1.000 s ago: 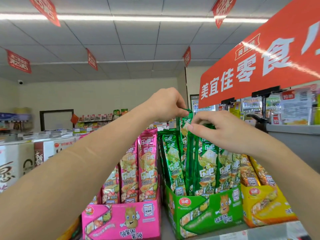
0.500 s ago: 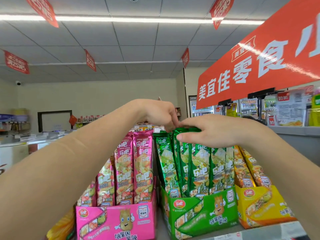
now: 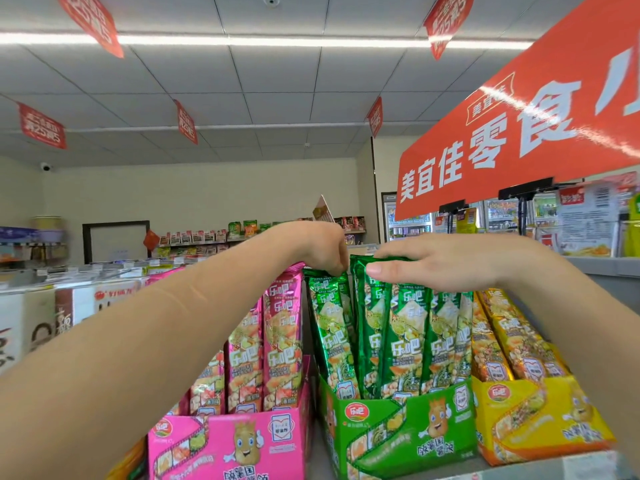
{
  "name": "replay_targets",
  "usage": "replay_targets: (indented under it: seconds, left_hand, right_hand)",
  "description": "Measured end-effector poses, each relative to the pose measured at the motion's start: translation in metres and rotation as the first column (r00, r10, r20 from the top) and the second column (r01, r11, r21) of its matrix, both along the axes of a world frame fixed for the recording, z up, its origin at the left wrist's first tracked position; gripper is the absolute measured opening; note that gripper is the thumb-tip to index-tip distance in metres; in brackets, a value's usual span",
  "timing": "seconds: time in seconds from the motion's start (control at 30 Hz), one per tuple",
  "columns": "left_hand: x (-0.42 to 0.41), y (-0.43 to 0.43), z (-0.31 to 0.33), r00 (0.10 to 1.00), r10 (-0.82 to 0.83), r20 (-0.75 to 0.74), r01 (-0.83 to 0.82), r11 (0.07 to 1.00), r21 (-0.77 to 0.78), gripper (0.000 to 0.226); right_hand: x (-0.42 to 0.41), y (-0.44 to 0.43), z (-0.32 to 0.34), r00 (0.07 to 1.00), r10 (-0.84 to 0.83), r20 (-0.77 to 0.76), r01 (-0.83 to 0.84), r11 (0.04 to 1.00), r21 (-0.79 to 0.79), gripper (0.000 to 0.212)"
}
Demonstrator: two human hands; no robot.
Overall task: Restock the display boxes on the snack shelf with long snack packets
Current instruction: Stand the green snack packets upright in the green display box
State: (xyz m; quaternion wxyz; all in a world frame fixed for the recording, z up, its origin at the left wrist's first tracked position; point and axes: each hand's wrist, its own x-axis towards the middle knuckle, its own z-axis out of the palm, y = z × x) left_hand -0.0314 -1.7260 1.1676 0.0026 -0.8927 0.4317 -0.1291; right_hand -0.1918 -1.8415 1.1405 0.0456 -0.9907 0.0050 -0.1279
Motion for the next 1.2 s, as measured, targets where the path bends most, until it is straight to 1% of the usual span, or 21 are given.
replay_targets:
  seconds: [0.1,0.2,0.27,0.33,0.4,0.43,0.47,0.53,0.57,0.6,0.67,0.77,0.8,0.87,0.93,0.97,1.0,1.03,1.1,1.13,1.2]
  left_hand:
    - [-0.001,-0.002,0.003,0.999,-0.053,-0.013,0.052,0.996,-0.076,0.026]
    - [0.001,-0.004,0.000,1.000,-0.019,-0.013,0.018,1.000,-0.003,0.028]
    - [0.002,-0.005,-0.003,1.000,0.010,-0.021,-0.009,0.999,0.034,0.031]
    - [0.003,-0.008,-0.003,1.000,0.018,-0.022,-0.017,0.999,0.041,0.029]
    - [0.004,-0.010,-0.002,0.999,0.037,-0.011,-0.036,0.998,0.049,0.020]
    - [0.004,-0.012,-0.002,0.999,0.051,0.002,-0.051,0.997,0.059,0.016]
    - [0.003,-0.014,-0.003,0.998,0.063,0.017,-0.064,0.995,0.075,0.022]
    - [0.002,-0.017,-0.003,0.995,0.094,0.032,-0.096,0.991,0.096,0.049]
    - [0.002,-0.017,-0.002,0.994,0.106,0.031,-0.109,0.989,0.097,0.059]
    - [0.003,-0.018,-0.001,0.994,0.109,0.028,-0.111,0.989,0.095,0.063]
    - [0.003,-0.017,0.001,0.992,0.125,0.017,-0.126,0.989,0.076,0.060]
    - [0.001,-0.015,0.003,0.987,0.144,-0.067,-0.144,0.990,0.004,0.053]
    - [-0.001,-0.013,0.004,0.984,0.132,-0.117,-0.139,0.989,-0.049,0.050]
    - [-0.003,-0.008,0.008,0.973,0.086,-0.215,-0.135,0.964,-0.227,0.043]
    - [-0.006,0.000,0.014,0.967,-0.002,-0.255,-0.114,0.892,-0.438,0.038]
    - [-0.009,0.004,0.016,0.973,-0.045,-0.224,-0.080,0.849,-0.521,0.033]
    - [-0.013,0.009,0.019,0.990,-0.055,-0.131,-0.031,0.817,-0.576,0.029]
    - [-0.018,0.015,0.020,1.000,-0.024,0.007,0.023,0.795,-0.607,0.026]
    - [-0.029,0.027,0.018,0.956,0.066,0.284,0.151,0.723,-0.674,0.025]
    - [-0.036,0.033,0.015,0.925,0.090,0.369,0.221,0.664,-0.714,0.025]
    - [-0.050,0.044,0.004,0.880,0.100,0.464,0.353,0.515,-0.781,0.027]
  right_hand:
    - [0.000,-0.003,-0.002,1.000,0.025,0.002,-0.025,0.999,0.022,0.100]
    - [0.000,-0.002,-0.001,0.999,0.036,0.013,-0.037,0.996,0.082,0.094]
    - [-0.001,-0.001,-0.001,0.999,0.031,0.016,-0.032,0.994,0.104,0.085]
    - [-0.001,-0.001,-0.002,1.000,0.026,0.011,-0.027,0.995,0.094,0.065]
    - [0.000,-0.001,-0.002,1.000,0.013,0.027,-0.015,0.997,0.082,0.037]
    - [0.001,-0.001,-0.002,0.999,0.008,0.047,-0.012,0.998,0.069,0.027]
    - [0.003,0.001,-0.002,0.998,0.007,0.068,-0.010,0.999,0.049,0.022]
    - [0.004,0.003,-0.003,0.996,0.007,0.090,-0.007,1.000,0.001,0.015]
    - [0.004,0.005,-0.003,0.996,0.018,0.087,-0.016,1.000,-0.022,0.019]
    - [0.003,0.007,-0.004,0.996,0.038,0.076,-0.035,0.999,-0.038,0.029]
    - [0.002,0.009,-0.005,0.995,0.077,0.062,-0.074,0.996,-0.055,0.038]
    - [0.005,0.007,-0.006,0.996,0.065,0.065,-0.061,0.996,-0.064,0.041]
    - [0.006,0.006,-0.007,0.997,0.060,0.058,-0.056,0.996,-0.074,0.044]
    - [0.009,0.005,-0.009,0.996,0.073,0.058,-0.068,0.994,-0.081,0.049]
    - [0.009,0.004,-0.010,0.995,0.080,0.064,-0.075,0.994,-0.073,0.059]
    - [0.009,0.005,-0.010,0.994,0.079,0.072,-0.074,0.995,-0.066,0.067]
    - [0.009,0.005,-0.011,0.993,0.081,0.087,-0.076,0.995,-0.057,0.075]
    - [0.009,0.005,-0.012,0.990,0.090,0.108,-0.086,0.995,-0.044,0.080]
    - [0.008,0.006,-0.014,0.982,0.113,0.154,-0.114,0.993,-0.004,0.081]
    - [0.008,0.006,-0.016,0.978,0.116,0.172,-0.120,0.993,0.015,0.080]
    - [0.008,0.008,-0.018,0.975,0.102,0.196,-0.105,0.994,0.006,0.075]
